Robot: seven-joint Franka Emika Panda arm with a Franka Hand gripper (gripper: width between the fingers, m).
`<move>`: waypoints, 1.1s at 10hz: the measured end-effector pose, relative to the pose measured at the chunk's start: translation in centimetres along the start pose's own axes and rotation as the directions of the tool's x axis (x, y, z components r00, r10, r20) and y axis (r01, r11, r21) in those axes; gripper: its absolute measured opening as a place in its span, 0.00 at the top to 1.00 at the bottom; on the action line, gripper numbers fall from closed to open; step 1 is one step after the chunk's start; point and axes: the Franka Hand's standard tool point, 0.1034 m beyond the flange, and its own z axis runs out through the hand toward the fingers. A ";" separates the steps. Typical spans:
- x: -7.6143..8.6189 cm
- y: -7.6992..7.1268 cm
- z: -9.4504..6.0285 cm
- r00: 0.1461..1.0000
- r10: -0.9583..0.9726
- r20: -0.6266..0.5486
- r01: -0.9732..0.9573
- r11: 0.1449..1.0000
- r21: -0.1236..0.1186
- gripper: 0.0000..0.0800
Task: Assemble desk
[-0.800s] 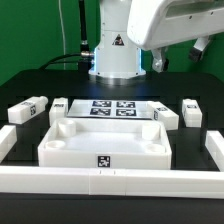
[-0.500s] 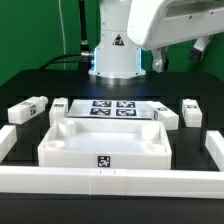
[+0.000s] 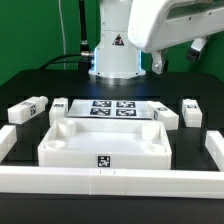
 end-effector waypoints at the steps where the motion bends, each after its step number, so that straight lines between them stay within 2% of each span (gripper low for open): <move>1: -1.2 0.4 0.5 0.993 -0.117 -0.012 0.117 0.993 -0.006 0.19; 2: -1.8 1.3 0.9 0.958 -0.284 -0.029 0.284 0.959 -0.019 0.19; 3: -2.2 1.7 1.5 0.938 -0.346 -0.024 0.346 0.938 -0.007 0.19; 5: -2.2 1.7 1.6 0.896 -0.443 -0.021 0.443 0.897 -0.009 0.19; 7: -2.4 1.9 1.8 0.798 -0.602 -0.023 0.602 0.798 -0.017 0.19; 8: -3.1 2.3 2.7 0.747 -0.664 -0.041 0.663 0.748 -0.030 0.19; 9: -4.1 2.4 4.0 0.729 -0.682 -0.063 0.682 0.731 -0.022 0.19; 11: -5.5 2.7 6.3 0.692 -0.713 -0.115 0.716 0.698 -0.022 0.19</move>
Offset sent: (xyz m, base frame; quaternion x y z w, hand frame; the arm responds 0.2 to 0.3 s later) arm 0.0000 0.0000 0.0000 0.0000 0.0000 -0.1938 0.9810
